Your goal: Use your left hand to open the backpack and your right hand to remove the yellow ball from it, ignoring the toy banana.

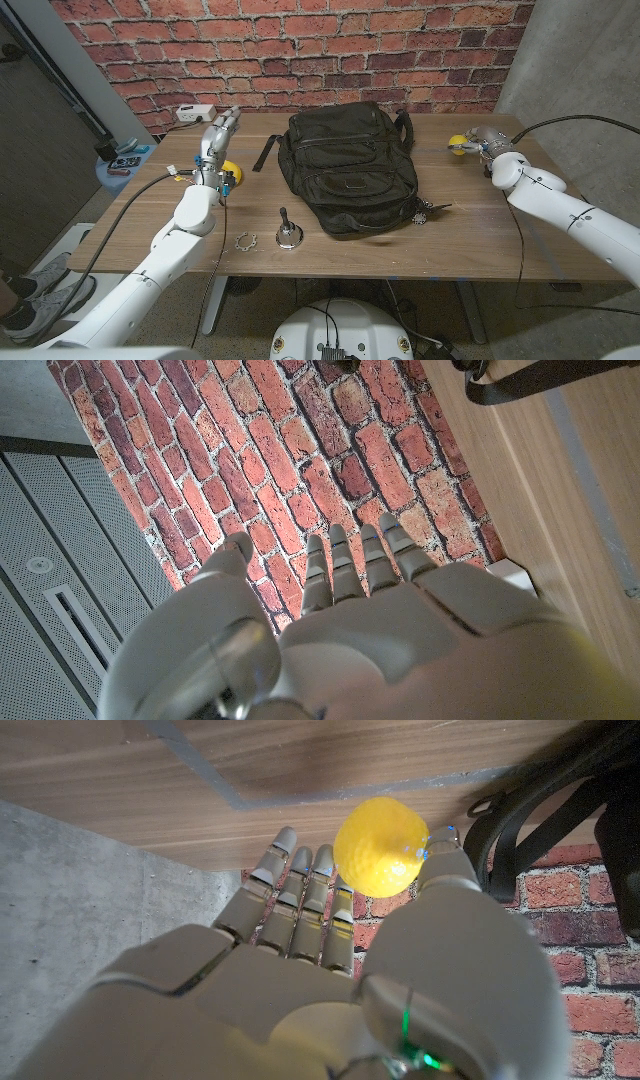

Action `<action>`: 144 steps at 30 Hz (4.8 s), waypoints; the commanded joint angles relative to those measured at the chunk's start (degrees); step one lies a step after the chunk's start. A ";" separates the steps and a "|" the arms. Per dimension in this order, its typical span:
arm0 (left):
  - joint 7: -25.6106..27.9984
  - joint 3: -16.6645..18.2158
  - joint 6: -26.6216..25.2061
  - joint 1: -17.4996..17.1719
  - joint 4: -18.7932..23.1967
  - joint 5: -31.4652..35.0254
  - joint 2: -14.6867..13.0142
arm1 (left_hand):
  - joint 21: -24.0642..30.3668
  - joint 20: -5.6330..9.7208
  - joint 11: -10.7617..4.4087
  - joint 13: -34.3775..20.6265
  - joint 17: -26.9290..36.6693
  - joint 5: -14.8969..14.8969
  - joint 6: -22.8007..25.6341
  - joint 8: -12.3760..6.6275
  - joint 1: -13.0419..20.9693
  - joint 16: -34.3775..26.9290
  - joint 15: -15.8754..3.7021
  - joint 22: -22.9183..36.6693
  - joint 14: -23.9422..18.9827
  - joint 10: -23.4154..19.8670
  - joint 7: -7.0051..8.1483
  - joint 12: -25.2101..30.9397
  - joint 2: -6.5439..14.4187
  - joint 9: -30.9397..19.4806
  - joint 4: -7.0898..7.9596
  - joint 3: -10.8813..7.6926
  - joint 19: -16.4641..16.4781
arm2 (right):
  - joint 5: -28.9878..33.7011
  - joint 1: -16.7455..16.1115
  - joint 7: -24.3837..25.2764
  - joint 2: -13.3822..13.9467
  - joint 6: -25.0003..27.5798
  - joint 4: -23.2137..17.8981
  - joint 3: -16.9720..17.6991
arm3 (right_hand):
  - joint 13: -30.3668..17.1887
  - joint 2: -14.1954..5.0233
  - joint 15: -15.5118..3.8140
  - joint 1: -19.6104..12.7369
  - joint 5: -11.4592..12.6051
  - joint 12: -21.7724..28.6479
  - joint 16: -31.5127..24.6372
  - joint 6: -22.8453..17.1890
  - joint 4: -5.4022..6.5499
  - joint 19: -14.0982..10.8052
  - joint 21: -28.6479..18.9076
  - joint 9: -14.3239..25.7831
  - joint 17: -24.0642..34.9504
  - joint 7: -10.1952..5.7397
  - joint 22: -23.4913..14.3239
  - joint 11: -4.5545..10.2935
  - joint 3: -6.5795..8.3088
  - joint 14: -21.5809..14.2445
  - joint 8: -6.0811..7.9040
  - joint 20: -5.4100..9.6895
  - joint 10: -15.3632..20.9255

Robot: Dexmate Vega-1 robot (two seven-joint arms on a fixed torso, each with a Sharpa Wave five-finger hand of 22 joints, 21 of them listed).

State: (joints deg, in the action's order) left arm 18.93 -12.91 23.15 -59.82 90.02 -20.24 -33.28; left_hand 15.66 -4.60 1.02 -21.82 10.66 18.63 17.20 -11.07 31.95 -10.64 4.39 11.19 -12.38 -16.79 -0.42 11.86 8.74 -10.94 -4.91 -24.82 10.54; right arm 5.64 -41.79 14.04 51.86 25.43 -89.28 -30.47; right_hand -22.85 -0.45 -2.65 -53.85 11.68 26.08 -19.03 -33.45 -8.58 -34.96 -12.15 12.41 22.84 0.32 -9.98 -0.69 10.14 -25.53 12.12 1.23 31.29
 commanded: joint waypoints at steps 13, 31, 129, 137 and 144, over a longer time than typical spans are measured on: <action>0.22 0.34 -0.40 -0.54 0.40 -0.09 -0.22 | -0.23 0.18 -0.44 0.26 0.11 0.38 0.86 -0.24 -0.23 -0.31 -0.24 0.03 -0.10 -0.04 -0.08 0.13 0.25 0.05 -0.27 -0.67 -0.27 | -1.67 -0.85 0.96 -1.66 0.34 2.10 -0.99 | 0.03 -0.04 -3.36 0.24 0.60 -0.47 1.14 0.25 0.30 -0.17 0.10 0.08 -0.19 -0.13 -0.27 0.12 0.56 -0.43 -0.23 0.07 -0.41; 0.11 0.15 -1.10 0.42 -0.36 -0.22 -0.14 | -0.35 0.12 -0.39 0.74 0.09 0.40 0.97 -0.19 -0.33 -0.30 -0.13 0.02 -0.06 -0.04 -0.15 0.13 0.35 0.05 -0.55 -1.10 -0.35 | -1.85 1.90 -0.44 -3.30 -0.41 6.05 -2.93 | 0.01 -0.01 -3.04 0.46 0.79 -1.22 2.26 1.70 0.37 0.74 0.50 0.05 -0.26 0.06 -0.26 0.06 0.82 0.69 -0.74 -0.01 -2.30; -21.05 -3.52 5.00 14.14 -21.16 -10.92 -1.21 | -1.07 -0.22 0.25 3.13 0.11 0.62 3.19 -0.36 -0.97 -0.26 0.46 0.04 0.26 0.23 -0.52 0.19 1.40 -0.13 -1.35 -4.03 -1.15 | -8.94 -4.47 8.07 -5.67 1.73 -11.32 5.25 | -0.08 0.79 2.27 12.22 1.38 -6.45 5.45 9.51 4.16 7.05 0.31 -0.28 1.32 2.74 -0.33 -4.36 -1.97 7.73 -0.11 -2.80 -11.49; -22.00 -4.20 5.92 15.23 -22.67 -11.10 -0.45 | -1.18 -0.24 0.95 3.38 0.22 0.70 2.72 -0.12 -1.02 -0.26 0.69 0.06 0.50 0.60 -1.01 0.11 2.02 -0.17 -1.05 -4.77 -1.38 | -10.90 -6.01 9.13 -6.23 -2.11 -10.88 7.06 | 0.74 -1.84 2.19 15.18 0.42 -7.54 5.43 9.55 6.03 6.16 -0.10 -0.26 1.20 2.71 -0.45 -4.51 -1.97 7.86 -0.03 -2.00 -11.74; -21.30 -4.56 5.43 15.09 -22.13 -10.99 -0.21 | -1.14 -0.33 1.39 3.65 0.29 0.75 2.53 -0.04 -1.08 -0.23 0.60 0.07 0.85 0.89 -1.94 0.08 2.47 -0.22 -0.62 -5.64 -1.20 | -13.57 -7.72 9.49 -6.80 -6.66 -9.78 9.12 | 1.42 -4.55 1.77 17.52 -0.33 -8.22 5.26 8.95 7.64 5.46 -0.41 -0.27 1.15 2.61 -0.59 -4.39 -1.68 7.46 0.23 -1.30 -11.43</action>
State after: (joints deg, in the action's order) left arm -1.96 -16.76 28.49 -45.46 68.64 -31.06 -34.06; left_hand 14.59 -5.02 1.96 -18.09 10.81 19.08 19.64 -11.07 30.67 -10.64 4.92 11.20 -11.86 -15.84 -1.86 11.86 10.62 -11.08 -5.70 -29.88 9.30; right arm -4.80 -47.40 22.45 45.96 24.13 -100.01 -23.91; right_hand -21.49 -4.50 -0.61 -36.84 11.62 18.12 -13.57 -23.87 -1.52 -28.94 -12.15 11.99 23.90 2.98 -10.29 -5.18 8.18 -17.95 12.10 -0.10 19.63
